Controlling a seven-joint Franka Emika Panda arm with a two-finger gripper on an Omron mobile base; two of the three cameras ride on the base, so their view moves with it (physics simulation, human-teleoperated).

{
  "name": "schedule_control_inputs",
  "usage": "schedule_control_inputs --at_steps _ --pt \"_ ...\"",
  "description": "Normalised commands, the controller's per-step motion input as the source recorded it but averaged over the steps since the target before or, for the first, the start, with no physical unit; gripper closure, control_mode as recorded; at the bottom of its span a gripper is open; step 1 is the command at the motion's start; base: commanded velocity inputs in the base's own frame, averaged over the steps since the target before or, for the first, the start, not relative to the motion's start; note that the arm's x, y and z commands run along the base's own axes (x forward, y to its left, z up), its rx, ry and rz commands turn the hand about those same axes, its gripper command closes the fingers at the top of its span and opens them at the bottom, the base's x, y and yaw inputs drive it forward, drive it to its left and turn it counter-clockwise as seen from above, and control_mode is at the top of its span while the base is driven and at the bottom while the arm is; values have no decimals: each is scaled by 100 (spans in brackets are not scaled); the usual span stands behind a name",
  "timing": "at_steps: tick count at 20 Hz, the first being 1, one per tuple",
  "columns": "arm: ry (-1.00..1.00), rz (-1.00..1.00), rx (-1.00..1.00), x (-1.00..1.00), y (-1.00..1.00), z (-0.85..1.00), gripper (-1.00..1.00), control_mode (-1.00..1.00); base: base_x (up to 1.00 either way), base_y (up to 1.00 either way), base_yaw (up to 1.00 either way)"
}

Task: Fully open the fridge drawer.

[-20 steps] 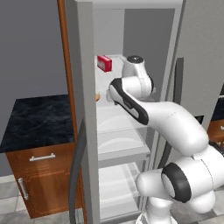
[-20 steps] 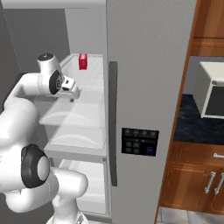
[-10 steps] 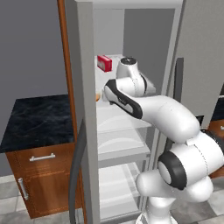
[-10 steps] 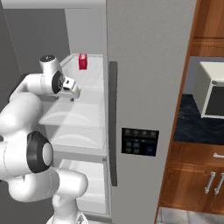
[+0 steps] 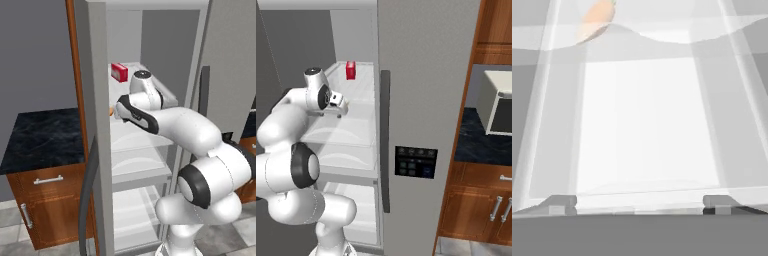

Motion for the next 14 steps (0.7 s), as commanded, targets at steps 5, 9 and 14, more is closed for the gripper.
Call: schedule_control_inputs --at_steps 5,9,14 --pt "0 0 0 -10 -1 -29 -100 -100 0 0 0" --pt "3 0 0 -42 -19 -27 -100 -100 0 0 0" --pt "1 0 0 -79 -43 -13 -100 -100 0 0 0"
